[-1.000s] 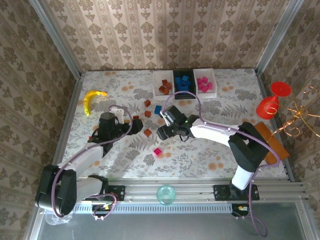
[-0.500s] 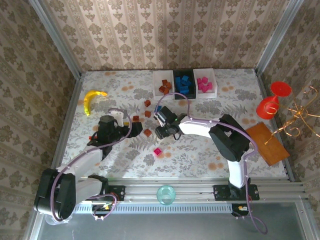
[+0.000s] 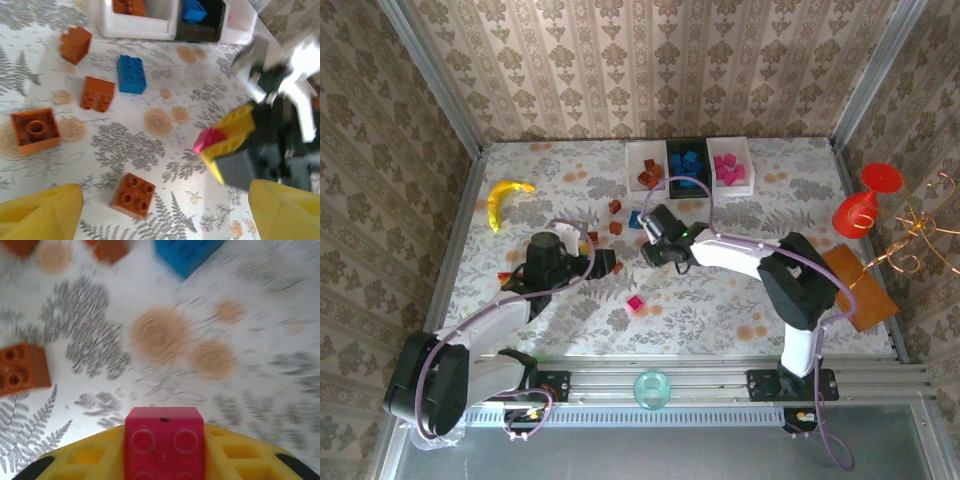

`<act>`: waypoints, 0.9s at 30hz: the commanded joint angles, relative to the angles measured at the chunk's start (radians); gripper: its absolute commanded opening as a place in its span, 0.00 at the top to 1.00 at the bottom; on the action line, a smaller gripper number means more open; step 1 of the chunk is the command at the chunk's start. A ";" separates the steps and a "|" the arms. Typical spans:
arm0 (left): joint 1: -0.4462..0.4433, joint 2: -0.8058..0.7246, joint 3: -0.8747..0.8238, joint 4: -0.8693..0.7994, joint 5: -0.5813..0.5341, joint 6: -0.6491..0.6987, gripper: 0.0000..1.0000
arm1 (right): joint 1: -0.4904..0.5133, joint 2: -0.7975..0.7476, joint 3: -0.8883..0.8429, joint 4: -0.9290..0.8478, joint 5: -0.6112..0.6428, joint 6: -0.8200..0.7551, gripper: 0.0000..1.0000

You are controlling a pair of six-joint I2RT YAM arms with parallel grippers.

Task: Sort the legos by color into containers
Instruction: Pick up the lego from the center of the table, then place the lego in the container.

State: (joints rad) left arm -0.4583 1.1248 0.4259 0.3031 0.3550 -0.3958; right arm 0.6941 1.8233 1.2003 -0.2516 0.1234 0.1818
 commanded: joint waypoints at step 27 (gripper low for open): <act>-0.177 0.245 0.313 0.019 -0.084 0.080 0.01 | -0.545 0.463 0.822 -0.252 0.215 0.123 0.62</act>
State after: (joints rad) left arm -0.6281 1.3983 0.7540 0.2909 0.2546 -0.3428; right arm 0.1574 2.2215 1.9186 -0.4217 0.3191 0.2745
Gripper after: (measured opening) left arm 0.992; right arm 0.384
